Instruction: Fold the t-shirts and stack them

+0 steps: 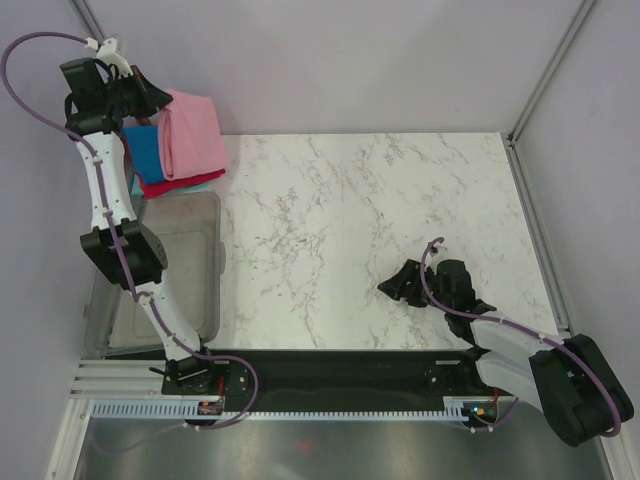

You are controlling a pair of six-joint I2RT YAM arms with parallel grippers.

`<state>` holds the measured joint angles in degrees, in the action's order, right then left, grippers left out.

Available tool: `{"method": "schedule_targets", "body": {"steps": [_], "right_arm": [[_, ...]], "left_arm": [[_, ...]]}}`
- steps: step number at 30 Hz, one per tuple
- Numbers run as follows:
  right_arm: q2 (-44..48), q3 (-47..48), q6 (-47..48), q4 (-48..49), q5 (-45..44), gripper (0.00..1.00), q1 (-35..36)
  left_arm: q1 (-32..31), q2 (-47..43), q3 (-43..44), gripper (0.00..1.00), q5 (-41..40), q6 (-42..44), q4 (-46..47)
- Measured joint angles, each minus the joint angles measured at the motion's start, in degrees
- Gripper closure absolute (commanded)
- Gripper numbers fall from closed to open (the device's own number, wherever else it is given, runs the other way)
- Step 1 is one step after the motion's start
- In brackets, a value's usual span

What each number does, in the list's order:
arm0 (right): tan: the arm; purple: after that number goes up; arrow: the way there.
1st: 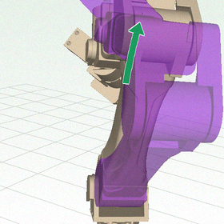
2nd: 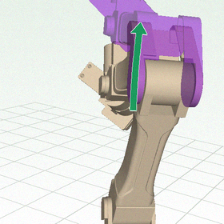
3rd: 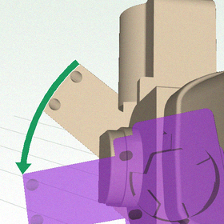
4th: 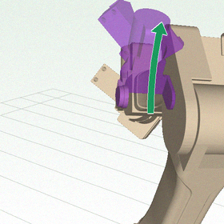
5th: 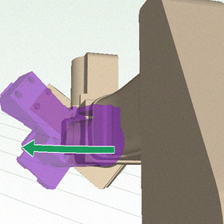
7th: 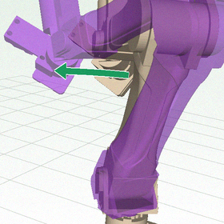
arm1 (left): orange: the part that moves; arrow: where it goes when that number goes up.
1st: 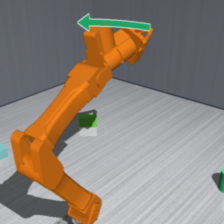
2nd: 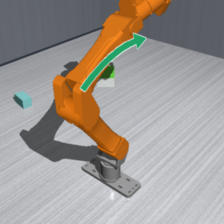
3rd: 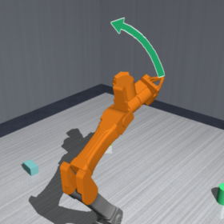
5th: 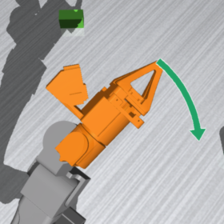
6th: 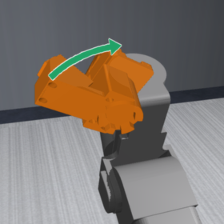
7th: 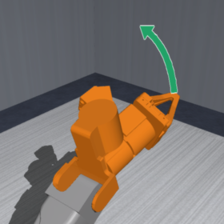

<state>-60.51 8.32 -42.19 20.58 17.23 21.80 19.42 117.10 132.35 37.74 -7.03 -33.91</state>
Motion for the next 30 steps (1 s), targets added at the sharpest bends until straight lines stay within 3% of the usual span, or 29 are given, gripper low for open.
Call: {"method": "schedule_targets", "body": {"steps": [12,30], "right_arm": [[-0.9,0.4,0.2,0.3,0.5,0.24,0.0],[-2.2,1.2,0.4,0.4,0.7,0.23,0.0]], "left_arm": [[2.0,13.9,9.8,0.98,0.2,-0.4,0.0],[4.7,20.2,15.3,0.98,-1.7,-3.0,9.8]]}}
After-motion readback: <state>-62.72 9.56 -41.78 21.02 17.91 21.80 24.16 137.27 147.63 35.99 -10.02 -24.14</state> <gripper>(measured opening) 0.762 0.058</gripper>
